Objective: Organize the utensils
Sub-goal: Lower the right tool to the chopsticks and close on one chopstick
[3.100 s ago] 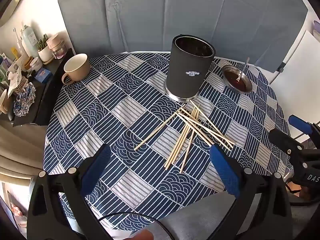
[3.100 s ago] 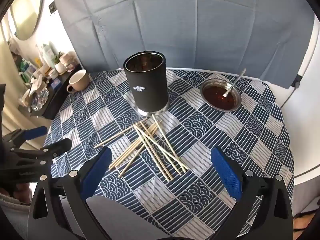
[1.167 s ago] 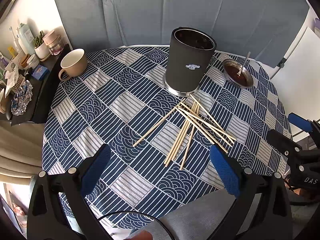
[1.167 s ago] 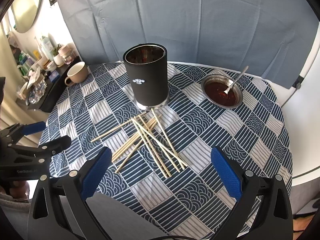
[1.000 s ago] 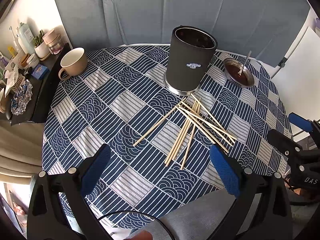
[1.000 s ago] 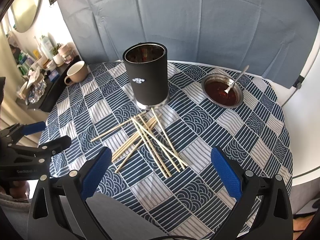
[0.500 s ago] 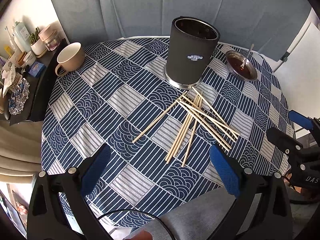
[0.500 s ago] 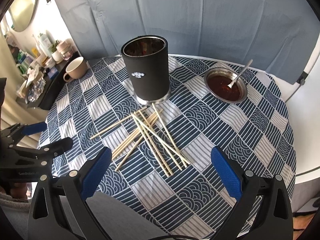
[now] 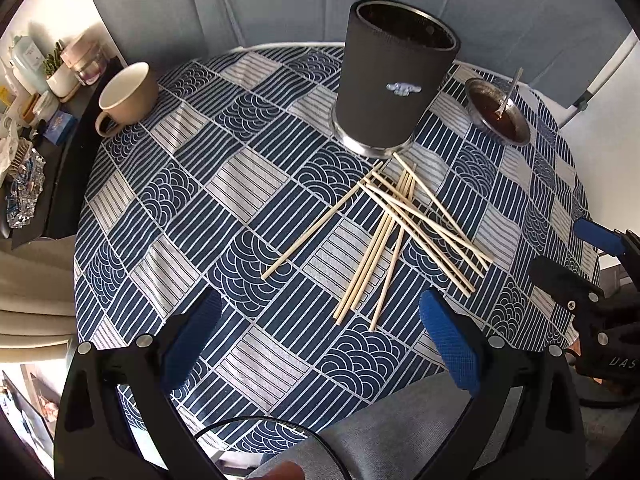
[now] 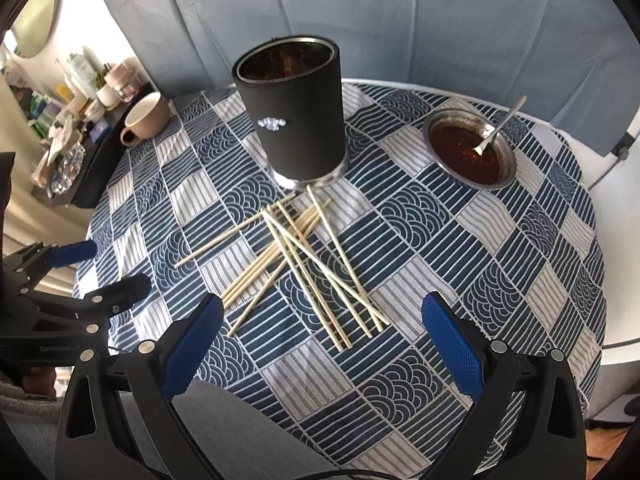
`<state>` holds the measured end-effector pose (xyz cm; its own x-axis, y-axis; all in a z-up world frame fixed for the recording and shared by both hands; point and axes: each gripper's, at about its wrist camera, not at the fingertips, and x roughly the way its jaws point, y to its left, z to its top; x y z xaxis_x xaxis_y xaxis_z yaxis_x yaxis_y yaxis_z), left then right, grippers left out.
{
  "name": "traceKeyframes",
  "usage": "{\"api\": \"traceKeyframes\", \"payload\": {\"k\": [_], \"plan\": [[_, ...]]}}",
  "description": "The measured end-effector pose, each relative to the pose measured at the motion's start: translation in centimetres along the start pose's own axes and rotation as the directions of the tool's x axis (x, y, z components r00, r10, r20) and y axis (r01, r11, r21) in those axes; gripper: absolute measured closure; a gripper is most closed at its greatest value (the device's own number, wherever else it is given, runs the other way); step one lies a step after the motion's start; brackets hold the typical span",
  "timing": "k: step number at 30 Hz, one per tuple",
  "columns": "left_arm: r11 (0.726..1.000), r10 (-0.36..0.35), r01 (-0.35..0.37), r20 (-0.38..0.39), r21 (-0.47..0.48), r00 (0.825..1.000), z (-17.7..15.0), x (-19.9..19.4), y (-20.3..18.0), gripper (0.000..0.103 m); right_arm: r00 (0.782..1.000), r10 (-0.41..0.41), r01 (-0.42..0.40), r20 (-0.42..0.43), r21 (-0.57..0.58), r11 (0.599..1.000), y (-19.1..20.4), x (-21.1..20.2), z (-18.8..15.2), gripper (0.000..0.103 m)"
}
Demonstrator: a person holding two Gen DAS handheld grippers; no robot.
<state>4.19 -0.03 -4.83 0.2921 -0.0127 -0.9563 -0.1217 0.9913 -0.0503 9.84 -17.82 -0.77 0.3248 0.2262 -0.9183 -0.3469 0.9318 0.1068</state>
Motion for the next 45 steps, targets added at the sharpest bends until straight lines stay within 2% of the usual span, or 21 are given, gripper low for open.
{"api": "traceKeyframes", "payload": {"k": [7, 10, 15, 20, 28, 30, 32, 35, 36, 37, 38, 40, 45], "plan": [[1.0, 0.006, -0.006, -0.08, 0.001, 0.997, 1.0, 2.4, 0.3, 0.006, 0.998, 0.005, -0.005, -0.064, -0.002, 1.0, -1.1, 2.6, 1.3, 0.008], [1.0, 0.011, -0.01, -0.119, 0.002, 0.993, 1.5, 3.6, 0.5, 0.006, 0.996, -0.02, 0.019, -0.088, -0.004, 1.0, -1.7, 4.0, 1.8, 0.008], [1.0, -0.005, 0.003, -0.2, -0.012, 0.98, 2.3, 5.9, 1.1, 0.006, 0.99, -0.022, 0.015, -0.136, -0.049, 0.999, -2.1, 6.8, 2.5, 0.008], [1.0, -0.005, 0.0, -0.241, -0.02, 0.971, 3.2, 8.0, 1.7, 0.006, 0.984, 0.002, -0.013, -0.18, -0.06, 0.998, -2.8, 9.4, 3.4, 0.009], [0.997, 0.057, -0.039, -0.27, 0.071, 0.961, 4.7, 12.0, 1.5, 0.006, 0.978, -0.036, 0.012, -0.205, -0.119, 0.993, -3.7, 13.1, 5.5, 0.009], [0.99, 0.087, -0.057, -0.247, 0.129, 0.965, 5.2, 12.9, 1.1, 0.006, 0.976, -0.046, 0.016, -0.214, -0.138, 0.99, -3.7, 14.2, 6.0, 0.009], [0.983, 0.119, -0.078, -0.25, 0.167, 0.961, 5.5, 13.8, 0.8, 0.006, 0.974, -0.051, 0.017, -0.22, -0.155, 0.988, -3.5, 15.0, 6.2, 0.009], [0.98, 0.117, -0.071, -0.252, 0.186, 0.96, 6.2, 14.9, 0.7, 0.006, 0.97, -0.075, 0.029, -0.233, -0.196, 0.98, -2.9, 16.1, 6.4, 0.01], [0.979, 0.121, -0.073, -0.253, 0.191, 0.96, 6.4, 15.2, 0.7, 0.006, 0.969, -0.083, 0.033, -0.233, -0.209, 0.977, -2.8, 16.3, 6.4, 0.011], [0.976, 0.13, -0.08, -0.248, 0.202, 0.96, 6.6, 15.5, 0.6, 0.006, 0.968, -0.095, 0.041, -0.231, -0.227, 0.973, -2.6, 16.6, 6.5, 0.019], [0.973, 0.14, -0.087, -0.248, 0.214, 0.959, 6.7, 15.8, 0.5, 0.006, 0.967, -0.107, 0.05, -0.231, -0.24, 0.97, -2.4, 16.9, 6.6, 0.034], [0.972, 0.137, -0.08, -0.261, 0.22, 0.956, 7.0, 16.5, 0.5, 0.006, 0.961, -0.109, 0.045, -0.252, -0.246, 0.968, -2.3, 17.6, 6.7, 0.036], [0.975, 0.11, -0.054, -0.256, 0.213, 0.96, 7.8, 17.3, -0.1, 0.005, 0.961, -0.069, 0.005, -0.268, -0.233, 0.972, -3.0, 18.6, 7.9, 0.034]]}}
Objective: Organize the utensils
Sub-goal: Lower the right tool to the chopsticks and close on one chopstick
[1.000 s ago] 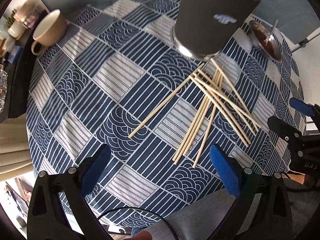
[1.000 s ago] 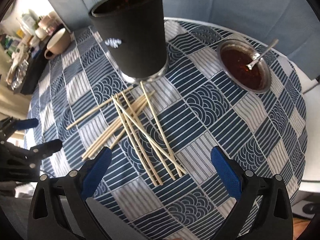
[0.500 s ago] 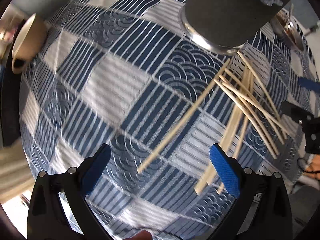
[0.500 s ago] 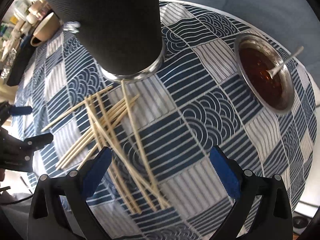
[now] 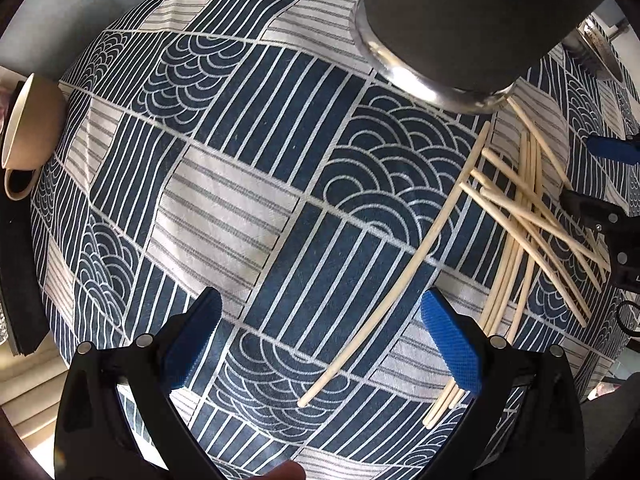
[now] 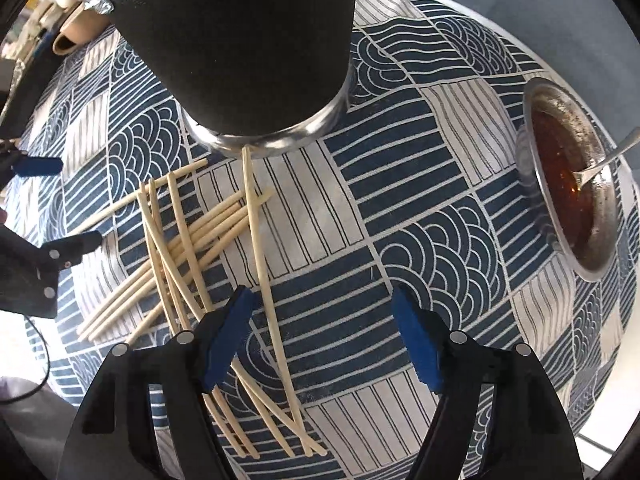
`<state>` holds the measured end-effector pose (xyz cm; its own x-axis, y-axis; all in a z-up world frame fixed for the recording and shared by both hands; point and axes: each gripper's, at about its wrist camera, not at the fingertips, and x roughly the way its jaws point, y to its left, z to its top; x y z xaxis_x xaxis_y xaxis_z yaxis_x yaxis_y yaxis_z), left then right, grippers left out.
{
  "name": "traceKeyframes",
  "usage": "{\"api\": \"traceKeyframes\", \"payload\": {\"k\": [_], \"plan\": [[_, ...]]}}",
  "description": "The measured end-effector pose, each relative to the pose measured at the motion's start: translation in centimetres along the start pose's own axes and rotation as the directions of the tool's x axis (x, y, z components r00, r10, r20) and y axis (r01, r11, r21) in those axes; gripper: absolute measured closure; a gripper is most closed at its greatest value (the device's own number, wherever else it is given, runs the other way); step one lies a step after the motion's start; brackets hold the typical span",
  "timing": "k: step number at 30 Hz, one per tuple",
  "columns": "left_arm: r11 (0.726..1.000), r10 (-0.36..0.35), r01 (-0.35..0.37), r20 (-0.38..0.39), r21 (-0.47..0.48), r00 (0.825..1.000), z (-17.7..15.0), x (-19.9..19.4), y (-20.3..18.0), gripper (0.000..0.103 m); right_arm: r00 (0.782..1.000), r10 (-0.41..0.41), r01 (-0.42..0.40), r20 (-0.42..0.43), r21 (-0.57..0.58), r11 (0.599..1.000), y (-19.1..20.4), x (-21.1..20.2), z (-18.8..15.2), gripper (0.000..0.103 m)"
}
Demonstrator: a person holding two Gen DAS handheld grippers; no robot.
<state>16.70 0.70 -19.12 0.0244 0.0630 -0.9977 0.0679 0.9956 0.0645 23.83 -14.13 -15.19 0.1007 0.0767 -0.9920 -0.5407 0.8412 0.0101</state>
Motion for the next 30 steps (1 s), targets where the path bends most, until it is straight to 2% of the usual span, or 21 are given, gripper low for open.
{"api": "traceKeyframes", "payload": {"k": [3, 5, 11, 16, 18, 20, 21, 22, 23, 24, 26, 28, 30], "plan": [[0.999, -0.04, 0.04, -0.003, -0.002, 0.999, 1.2, 1.0, 0.1, 0.004, 1.0, 0.01, -0.01, -0.016, -0.031, 0.999, 0.0, 0.4, 0.5, 0.029], [0.999, -0.051, 0.051, 0.002, 0.005, 0.999, 1.6, 1.7, 0.8, 0.004, 0.999, 0.011, -0.014, -0.036, -0.082, 0.997, 0.8, 0.9, 0.4, 0.014], [0.997, -0.052, 0.051, 0.015, 0.052, 0.999, 2.9, 2.5, 0.4, 0.004, 0.999, 0.015, -0.018, -0.03, -0.097, 0.995, 0.5, 1.4, 0.8, 0.008], [0.997, -0.052, 0.051, 0.014, 0.054, 0.999, 2.6, 2.0, -0.6, 0.004, 1.0, 0.011, -0.013, -0.017, -0.092, 0.996, 0.8, 2.0, 0.4, 0.011], [0.997, -0.051, 0.05, 0.016, 0.058, 0.999, 2.6, 1.7, -0.5, 0.004, 1.0, 0.014, -0.015, -0.016, -0.086, 0.996, 1.1, 1.7, -0.2, 0.024], [0.997, -0.055, 0.054, 0.019, 0.063, 0.998, 1.5, 1.0, -0.3, 0.005, 1.0, 0.013, -0.014, -0.008, -0.067, 0.998, 1.9, 0.3, -1.3, 0.057], [0.996, -0.059, 0.058, 0.021, 0.066, 0.998, 0.8, 0.7, 0.1, 0.007, 1.0, 0.013, -0.014, -0.007, -0.059, 0.998, 1.9, -0.1, -1.4, 0.064], [0.995, -0.063, 0.061, 0.028, 0.074, 0.998, 0.7, 0.3, 0.1, 0.013, 1.0, 0.012, -0.012, -0.004, -0.058, 0.998, 1.7, -0.3, -1.4, 0.077], [0.994, -0.066, 0.063, 0.035, 0.086, 0.997, 0.5, -0.1, 0.0, 0.025, 1.0, 0.011, -0.011, 0.001, -0.062, 0.998, 1.6, -0.3, -1.4, 0.087], [0.991, -0.072, 0.066, 0.047, 0.114, 0.996, 0.4, -0.8, -0.3, 0.034, 1.0, 0.007, -0.007, 0.002, -0.065, 0.998, 1.6, -0.3, -1.5, 0.09], [0.985, -0.085, 0.076, 0.051, 0.152, 0.995, 0.2, -1.4, -0.9, 0.081, 1.0, 0.011, -0.011, 0.002, -0.052, 0.999, 1.6, -0.2, -1.5, 0.095], [0.981, -0.11, 0.102, 0.035, 0.168, 0.993, 0.2, -1.5, -1.1, 0.096, 1.0, 0.024, -0.024, 0.003, -0.039, 0.999, 1.3, 0.0, -1.6, 0.096], [0.98, -0.127, 0.121, 0.032, 0.156, 0.991, 0.2, -1.5, -0.9, 0.098, 0.999, 0.044, -0.044, 0.011, -0.008, 0.999, 0.8, -0.1, -1.8, 0.098]]}}
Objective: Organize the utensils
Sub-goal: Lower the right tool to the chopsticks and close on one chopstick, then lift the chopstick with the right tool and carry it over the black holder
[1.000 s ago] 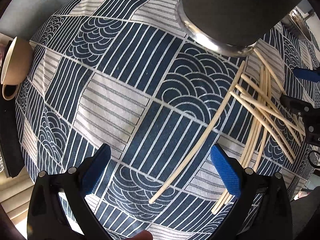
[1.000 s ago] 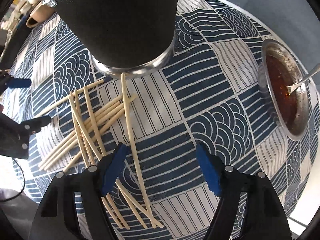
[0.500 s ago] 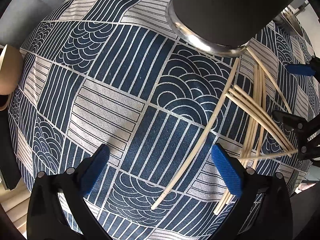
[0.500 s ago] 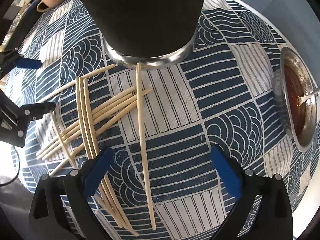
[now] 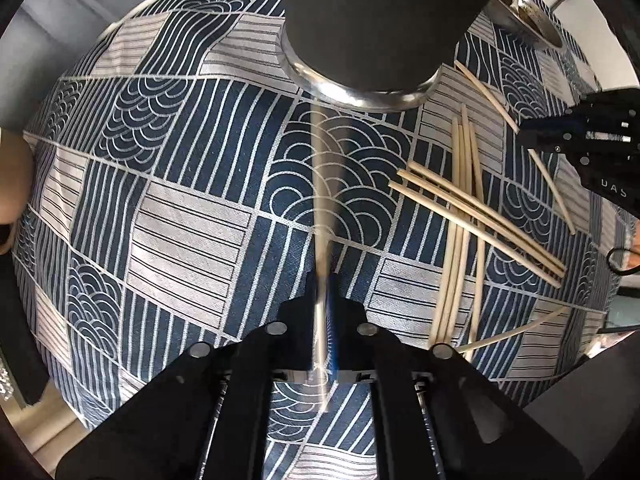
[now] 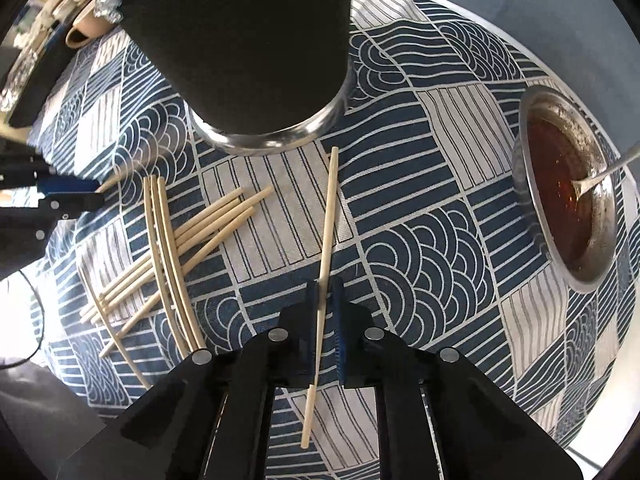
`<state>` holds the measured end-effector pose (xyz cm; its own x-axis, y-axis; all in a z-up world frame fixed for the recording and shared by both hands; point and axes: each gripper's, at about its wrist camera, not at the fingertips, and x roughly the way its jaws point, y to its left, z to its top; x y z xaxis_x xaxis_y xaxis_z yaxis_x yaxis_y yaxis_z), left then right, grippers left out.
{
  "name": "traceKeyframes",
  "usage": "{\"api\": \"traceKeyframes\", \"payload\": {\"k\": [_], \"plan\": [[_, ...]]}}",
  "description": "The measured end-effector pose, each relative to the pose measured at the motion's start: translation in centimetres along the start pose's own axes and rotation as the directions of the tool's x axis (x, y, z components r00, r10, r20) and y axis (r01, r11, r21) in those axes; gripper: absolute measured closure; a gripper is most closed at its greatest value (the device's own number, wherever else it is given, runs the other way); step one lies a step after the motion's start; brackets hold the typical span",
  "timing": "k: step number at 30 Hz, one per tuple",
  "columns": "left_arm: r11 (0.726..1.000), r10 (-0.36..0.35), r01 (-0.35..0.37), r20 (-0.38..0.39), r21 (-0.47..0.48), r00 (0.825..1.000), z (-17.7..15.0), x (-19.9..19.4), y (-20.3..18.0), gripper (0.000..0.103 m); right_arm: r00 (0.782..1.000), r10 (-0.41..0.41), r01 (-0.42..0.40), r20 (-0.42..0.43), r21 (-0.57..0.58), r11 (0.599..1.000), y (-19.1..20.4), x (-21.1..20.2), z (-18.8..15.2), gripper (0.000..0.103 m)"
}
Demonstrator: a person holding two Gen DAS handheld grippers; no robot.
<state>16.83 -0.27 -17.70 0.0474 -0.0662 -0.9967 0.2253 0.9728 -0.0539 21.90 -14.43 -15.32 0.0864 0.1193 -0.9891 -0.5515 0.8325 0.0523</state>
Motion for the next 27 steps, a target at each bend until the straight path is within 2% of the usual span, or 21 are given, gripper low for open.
{"api": "traceKeyframes", "payload": {"k": [1, 3, 5, 9, 12, 14, 19, 20, 22, 27], "plan": [[1.0, -0.01, 0.01, 0.0, -0.009, 1.0, -0.1, 0.0, 0.3, 0.098, 1.0, 0.02, -0.02, 0.004, 0.019, 1.0, -0.3, -0.3, -0.1, 0.103], [0.999, -0.031, 0.03, -0.016, -0.039, 0.999, -0.4, 0.1, 1.0, 0.098, 0.997, 0.078, -0.079, 0.022, 0.074, 0.994, -0.8, -0.7, -0.7, 0.103], [0.996, -0.053, 0.051, -0.029, -0.075, 0.998, -0.6, 0.1, 1.6, 0.099, 0.995, 0.091, -0.094, 0.038, 0.091, 0.991, -0.9, -1.1, -1.3, 0.103], [0.991, -0.051, 0.048, -0.021, -0.121, 0.998, -1.5, -0.7, 2.4, 0.099, 0.989, 0.124, -0.133, 0.074, 0.132, 0.982, -1.1, -2.7, -2.8, 0.103], [0.992, -0.043, 0.041, -0.01, -0.117, 0.999, -2.5, -1.8, 2.2, 0.099, 0.991, 0.098, -0.108, 0.095, 0.112, 0.988, -0.6, -2.9, -3.7, 0.102], [0.993, -0.036, 0.035, -0.012, -0.113, 0.999, -3.1, -2.1, 2.1, 0.099, 0.99, 0.094, -0.106, 0.109, 0.108, 0.989, -0.7, -2.9, -4.0, 0.098], [0.992, -0.029, 0.028, 0.001, -0.124, 1.0, -4.8, -3.3, 2.2, 0.098, 0.992, 0.074, -0.083, 0.104, 0.08, 0.993, -0.2, -1.7, -1.9, 0.096], [0.991, -0.026, 0.027, 0.007, -0.129, 1.0, -5.3, -3.7, 2.3, 0.098, 0.993, 0.062, -0.069, 0.096, 0.067, 0.995, 0.1, -1.4, -1.7, 0.088], [0.99, -0.026, 0.028, 0.016, -0.141, 1.0, -6.5, -4.2, 1.6, 0.098, 0.995, 0.053, -0.058, 0.089, 0.048, 0.997, 0.5, -0.9, -0.8, 0.08], [0.984, -0.016, 0.023, 0.038, -0.178, 0.999, -8.7, -5.5, 1.7, 0.098, 0.997, 0.007, -0.008, 0.076, 0.012, 1.0, 1.9, 0.5, -0.2, 0.08]]}}
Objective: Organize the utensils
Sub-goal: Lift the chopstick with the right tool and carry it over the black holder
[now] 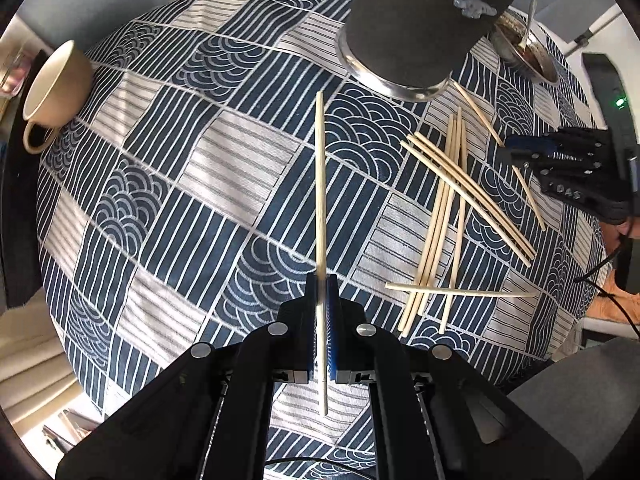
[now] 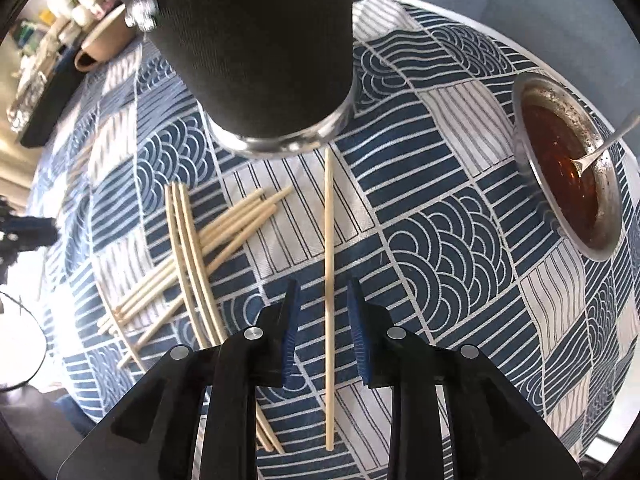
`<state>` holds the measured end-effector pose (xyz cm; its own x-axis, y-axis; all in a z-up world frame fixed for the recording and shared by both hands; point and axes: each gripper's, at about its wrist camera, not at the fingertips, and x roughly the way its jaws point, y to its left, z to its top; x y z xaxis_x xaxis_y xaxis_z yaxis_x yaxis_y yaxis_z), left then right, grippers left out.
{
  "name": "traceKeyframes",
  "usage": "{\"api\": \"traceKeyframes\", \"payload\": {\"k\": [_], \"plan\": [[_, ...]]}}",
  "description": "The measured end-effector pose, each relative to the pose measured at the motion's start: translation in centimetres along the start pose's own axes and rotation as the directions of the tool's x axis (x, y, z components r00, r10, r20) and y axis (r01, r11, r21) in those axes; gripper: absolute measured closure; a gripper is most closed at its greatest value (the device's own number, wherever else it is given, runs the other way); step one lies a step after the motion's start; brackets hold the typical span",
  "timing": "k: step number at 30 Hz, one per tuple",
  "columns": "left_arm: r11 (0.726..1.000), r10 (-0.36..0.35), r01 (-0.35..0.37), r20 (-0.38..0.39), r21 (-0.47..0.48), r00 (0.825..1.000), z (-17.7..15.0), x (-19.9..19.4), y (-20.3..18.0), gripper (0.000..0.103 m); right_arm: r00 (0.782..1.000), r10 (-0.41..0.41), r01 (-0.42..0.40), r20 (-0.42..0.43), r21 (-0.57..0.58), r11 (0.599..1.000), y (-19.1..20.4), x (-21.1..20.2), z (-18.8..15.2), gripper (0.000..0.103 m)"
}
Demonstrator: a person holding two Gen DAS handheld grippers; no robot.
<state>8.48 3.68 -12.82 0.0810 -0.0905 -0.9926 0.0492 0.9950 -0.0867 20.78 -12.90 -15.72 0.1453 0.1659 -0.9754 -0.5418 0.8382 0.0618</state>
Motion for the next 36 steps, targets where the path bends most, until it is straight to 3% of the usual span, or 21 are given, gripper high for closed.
{"api": "traceKeyframes", "payload": {"k": [4, 5, 6, 11, 17, 21, 26, 36], "plan": [[1.0, -0.006, 0.006, 0.005, -0.021, 1.0, -0.9, -1.1, 0.5, 0.098, 0.999, -0.035, 0.035, 0.0, -0.006, 0.999, 0.7, 0.2, -0.3, 0.087], [1.0, -0.009, 0.009, 0.008, -0.024, 1.0, -1.2, -1.4, 0.6, 0.098, 0.999, -0.04, 0.04, -0.001, 0.002, 0.999, 0.6, 0.2, -0.2, 0.096], [1.0, -0.007, 0.007, 0.01, -0.025, 1.0, -1.5, -1.3, 0.6, 0.098, 0.999, -0.036, 0.036, -0.001, 0.006, 0.999, 0.6, 0.2, -0.4, 0.098], [1.0, 0.0, 0.001, 0.024, -0.026, 1.0, -1.3, -2.0, 1.2, 0.098, 1.0, 0.025, -0.025, -0.007, 0.07, 0.997, -0.8, -0.3, -1.1, 0.098], [0.999, 0.015, -0.013, 0.056, -0.03, 0.998, -0.4, -3.3, 1.0, 0.098, 0.989, 0.111, -0.125, 0.093, 0.153, 0.98, -2.5, -4.1, -2.6, 0.098], [0.998, 0.057, -0.055, 0.102, -0.026, 0.993, 0.8, -4.7, 0.4, 0.098, 0.968, 0.132, -0.167, 0.213, 0.158, 0.973, -2.9, -8.5, -2.7, 0.098], [0.998, 0.055, -0.054, 0.166, -0.012, 0.985, 2.3, -6.7, -0.5, 0.098, 0.934, 0.138, -0.192, 0.33, 0.138, 0.971, -4.0, -13.3, -2.2, 0.098], [0.996, 0.079, -0.087, 0.334, 0.009, 0.939, 6.6, -12.8, -2.6, 0.098, 0.852, 0.162, -0.213, 0.498, 0.046, 0.976, -3.8, -20.3, 0.5, 0.098]]}}
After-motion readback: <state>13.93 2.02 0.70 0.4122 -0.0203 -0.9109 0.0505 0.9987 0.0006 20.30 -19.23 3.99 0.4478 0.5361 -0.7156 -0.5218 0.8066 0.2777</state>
